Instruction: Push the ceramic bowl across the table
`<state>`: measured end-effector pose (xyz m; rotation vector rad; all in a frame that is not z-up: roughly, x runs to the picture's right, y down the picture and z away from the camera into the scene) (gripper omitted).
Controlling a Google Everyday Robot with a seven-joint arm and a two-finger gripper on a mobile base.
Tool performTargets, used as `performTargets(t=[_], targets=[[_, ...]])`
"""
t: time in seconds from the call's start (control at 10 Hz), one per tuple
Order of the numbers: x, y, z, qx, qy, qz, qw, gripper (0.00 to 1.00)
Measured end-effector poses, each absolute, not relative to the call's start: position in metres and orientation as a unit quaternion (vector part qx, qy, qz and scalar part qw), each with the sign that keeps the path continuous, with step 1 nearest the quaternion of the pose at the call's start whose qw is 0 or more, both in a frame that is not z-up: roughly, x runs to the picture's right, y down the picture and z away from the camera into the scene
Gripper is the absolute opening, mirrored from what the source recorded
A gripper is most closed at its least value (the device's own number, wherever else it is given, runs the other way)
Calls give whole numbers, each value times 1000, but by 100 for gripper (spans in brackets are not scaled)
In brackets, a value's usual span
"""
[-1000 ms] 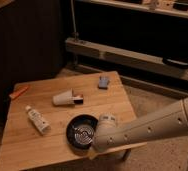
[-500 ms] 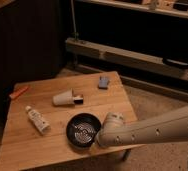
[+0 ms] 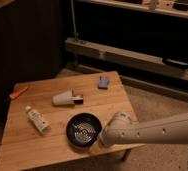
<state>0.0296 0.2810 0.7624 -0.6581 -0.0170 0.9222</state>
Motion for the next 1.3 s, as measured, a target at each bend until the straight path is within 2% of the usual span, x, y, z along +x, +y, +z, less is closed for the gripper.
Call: performTargets(t=[1.3], targets=[[-46,264,780,-326,-51,410,850,74]])
